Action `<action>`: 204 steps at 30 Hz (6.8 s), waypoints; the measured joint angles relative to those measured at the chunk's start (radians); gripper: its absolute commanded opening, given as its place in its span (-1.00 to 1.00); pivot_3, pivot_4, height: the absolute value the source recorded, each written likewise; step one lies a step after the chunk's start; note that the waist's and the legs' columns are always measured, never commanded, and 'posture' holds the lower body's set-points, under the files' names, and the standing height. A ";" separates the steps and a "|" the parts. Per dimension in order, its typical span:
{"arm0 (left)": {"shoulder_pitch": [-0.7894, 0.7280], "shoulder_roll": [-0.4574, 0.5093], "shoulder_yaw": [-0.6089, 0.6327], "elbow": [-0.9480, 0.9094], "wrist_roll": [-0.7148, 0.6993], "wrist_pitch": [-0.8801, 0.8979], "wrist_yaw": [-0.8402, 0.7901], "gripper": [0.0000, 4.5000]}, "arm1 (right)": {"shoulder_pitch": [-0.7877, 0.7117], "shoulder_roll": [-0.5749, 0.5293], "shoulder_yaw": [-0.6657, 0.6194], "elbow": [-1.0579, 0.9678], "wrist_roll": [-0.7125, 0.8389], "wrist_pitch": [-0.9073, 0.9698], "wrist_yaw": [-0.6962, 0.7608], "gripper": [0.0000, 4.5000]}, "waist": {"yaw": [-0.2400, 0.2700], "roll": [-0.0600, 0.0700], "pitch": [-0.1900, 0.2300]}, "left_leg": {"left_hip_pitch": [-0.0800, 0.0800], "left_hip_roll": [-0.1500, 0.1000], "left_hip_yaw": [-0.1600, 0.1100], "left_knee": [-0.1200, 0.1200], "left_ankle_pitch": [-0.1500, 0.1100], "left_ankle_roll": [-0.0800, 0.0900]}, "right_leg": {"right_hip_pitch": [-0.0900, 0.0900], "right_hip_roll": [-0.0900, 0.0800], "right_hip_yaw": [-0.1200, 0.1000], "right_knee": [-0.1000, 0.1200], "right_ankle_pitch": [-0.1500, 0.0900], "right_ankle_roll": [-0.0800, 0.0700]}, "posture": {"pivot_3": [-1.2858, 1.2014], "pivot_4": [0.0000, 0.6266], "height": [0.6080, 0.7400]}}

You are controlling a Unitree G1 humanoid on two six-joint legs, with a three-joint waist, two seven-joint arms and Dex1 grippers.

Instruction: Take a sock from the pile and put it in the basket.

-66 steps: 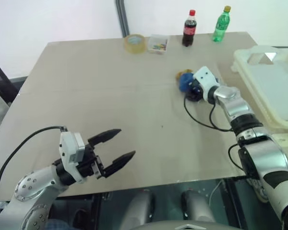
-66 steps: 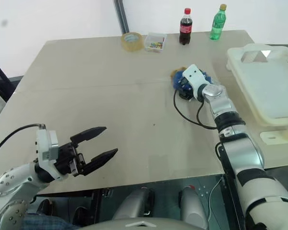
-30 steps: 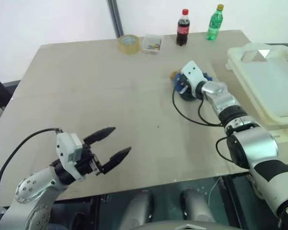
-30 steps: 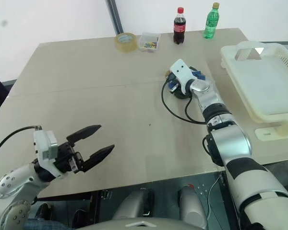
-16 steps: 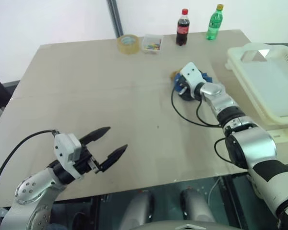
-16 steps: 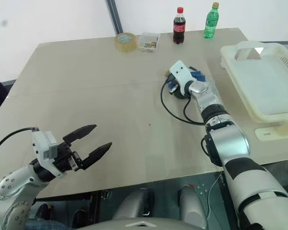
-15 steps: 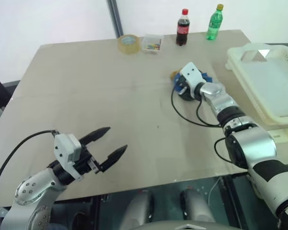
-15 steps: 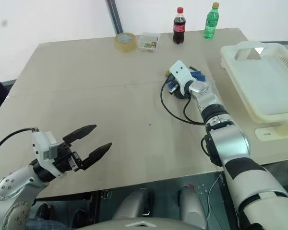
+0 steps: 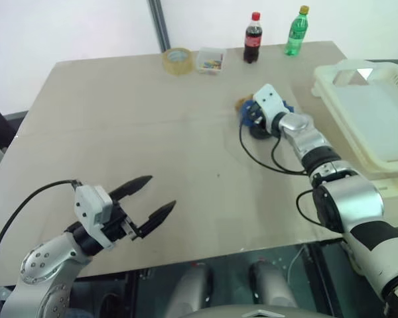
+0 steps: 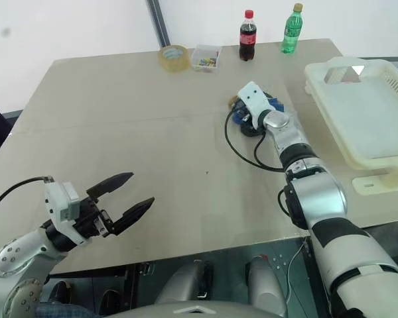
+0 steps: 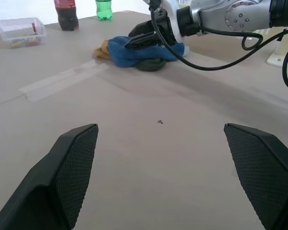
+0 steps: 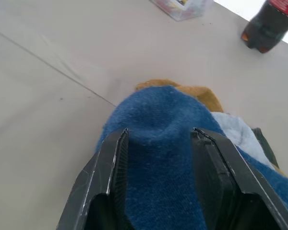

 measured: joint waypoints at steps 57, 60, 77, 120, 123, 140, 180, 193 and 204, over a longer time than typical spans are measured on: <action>0.010 0.023 0.009 -0.017 -0.010 0.025 0.021 1.00 | 0.427 0.138 0.226 -1.332 0.353 1.076 0.232 -0.01 | 0.009 0.000 -0.001 | 0.001 -0.001 -0.003 -0.001 0.000 -0.001 | -0.001 -0.002 -0.003 0.001 0.000 -0.001 | 0.03 -0.52 1.00; -0.008 0.024 0.008 -0.017 -0.010 0.026 0.021 1.00 | 0.356 0.080 0.171 -1.217 0.326 0.991 0.201 -0.01 | 0.004 0.000 -0.001 | 0.001 0.000 -0.003 -0.001 0.000 -0.001 | -0.001 -0.001 -0.003 0.001 0.000 -0.001 | 0.03 -0.52 1.00; -0.028 0.026 0.001 -0.007 0.000 0.045 0.034 1.00 | -0.013 0.025 0.029 -0.044 0.124 0.197 0.035 -0.01 | -0.010 -0.001 0.000 | 0.000 0.000 0.001 -0.004 0.001 -0.001 | -0.003 0.000 0.001 0.001 0.000 -0.001 | 0.03 -0.52 1.00; -0.005 0.031 0.010 -0.015 0.002 0.045 0.056 1.00 | -0.028 0.078 0.003 0.090 -0.043 0.102 0.039 -0.59 | -0.024 0.000 0.000 | 0.000 0.001 0.001 -0.003 0.001 -0.002 | -0.003 0.000 0.001 0.002 0.000 -0.001 | 0.03 -0.52 1.00; -0.005 0.031 0.010 -0.015 0.003 0.045 0.057 1.00 | -0.028 0.078 0.003 0.090 -0.046 0.102 0.040 -0.95 | -0.024 0.000 0.000 | 0.001 0.001 0.001 -0.003 0.001 -0.002 | -0.003 0.000 0.001 0.002 0.000 -0.001 | 0.03 -0.52 1.00; 0.000 0.031 0.009 -0.018 0.003 0.045 0.068 1.00 | -0.058 0.118 -0.028 0.088 -0.017 0.088 0.086 -0.98 | -0.027 0.000 0.000 | 0.001 0.001 0.001 -0.003 0.001 -0.002 | -0.003 0.001 0.001 0.002 0.000 -0.001 | 0.03 -0.52 1.00; -0.029 0.025 -0.013 -0.010 0.028 0.072 0.120 1.00 | 0.212 0.345 0.174 -0.648 0.133 0.507 0.312 0.23 | -0.019 0.000 0.000 | 0.000 0.001 -0.002 -0.002 0.001 -0.002 | -0.005 0.000 -0.002 0.003 0.000 -0.001 | 0.03 -0.52 1.00; -0.598 0.013 -0.180 0.420 0.162 0.318 0.295 1.00 | 0.342 0.103 0.028 -0.819 0.220 0.822 0.234 0.23 | -0.003 -0.002 -0.002 | -0.001 -0.001 -0.002 -0.001 0.002 -0.003 | -0.004 0.000 -0.003 0.004 0.000 -0.001 | 0.03 -0.52 1.00; -0.821 -0.030 -0.291 0.698 0.227 0.457 0.286 1.00 | 0.343 0.166 -0.111 -0.851 0.325 0.982 0.095 0.23 | -0.025 -0.002 -0.002 | -0.001 -0.001 -0.001 -0.001 0.002 -0.003 | -0.005 0.000 -0.003 0.006 0.000 -0.001 | 0.03 -0.52 1.00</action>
